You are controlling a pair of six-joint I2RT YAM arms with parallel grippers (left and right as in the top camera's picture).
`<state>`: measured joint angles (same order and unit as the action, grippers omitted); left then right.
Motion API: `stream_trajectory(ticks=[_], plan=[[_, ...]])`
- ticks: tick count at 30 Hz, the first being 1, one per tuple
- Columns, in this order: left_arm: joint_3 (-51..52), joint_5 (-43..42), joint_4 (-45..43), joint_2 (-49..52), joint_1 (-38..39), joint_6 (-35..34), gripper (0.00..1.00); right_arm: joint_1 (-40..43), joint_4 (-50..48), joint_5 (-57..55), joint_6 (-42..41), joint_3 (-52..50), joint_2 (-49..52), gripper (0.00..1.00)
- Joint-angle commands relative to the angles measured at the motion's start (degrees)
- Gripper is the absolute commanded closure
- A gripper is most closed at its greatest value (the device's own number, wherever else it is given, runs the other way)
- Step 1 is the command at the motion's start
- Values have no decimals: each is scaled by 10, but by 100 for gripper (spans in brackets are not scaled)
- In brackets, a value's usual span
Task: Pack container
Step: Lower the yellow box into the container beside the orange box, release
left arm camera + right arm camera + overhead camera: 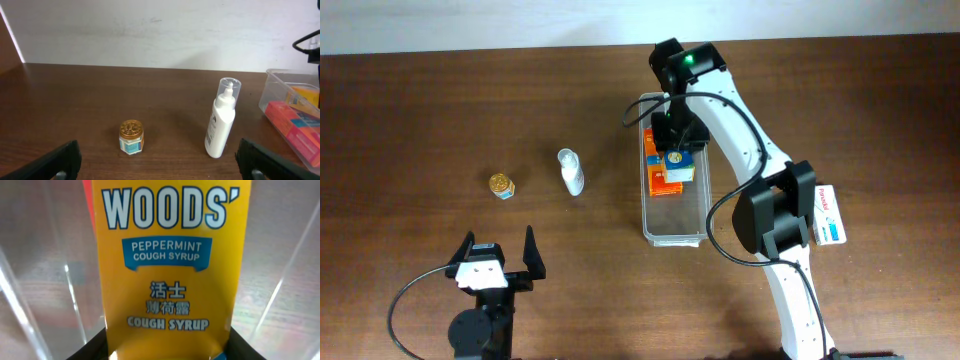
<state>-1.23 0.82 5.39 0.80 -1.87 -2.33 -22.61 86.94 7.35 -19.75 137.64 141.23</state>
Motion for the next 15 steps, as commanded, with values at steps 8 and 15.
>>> stream_trajectory(ticks=[8,15], plan=[[4,-5,-1,-3,-3,9,1,-11,-24,40,-9,-20,-21,54],[4,-5,-1,-3,-3,9,1,-21,-28,40,-9,-20,-21,54]])
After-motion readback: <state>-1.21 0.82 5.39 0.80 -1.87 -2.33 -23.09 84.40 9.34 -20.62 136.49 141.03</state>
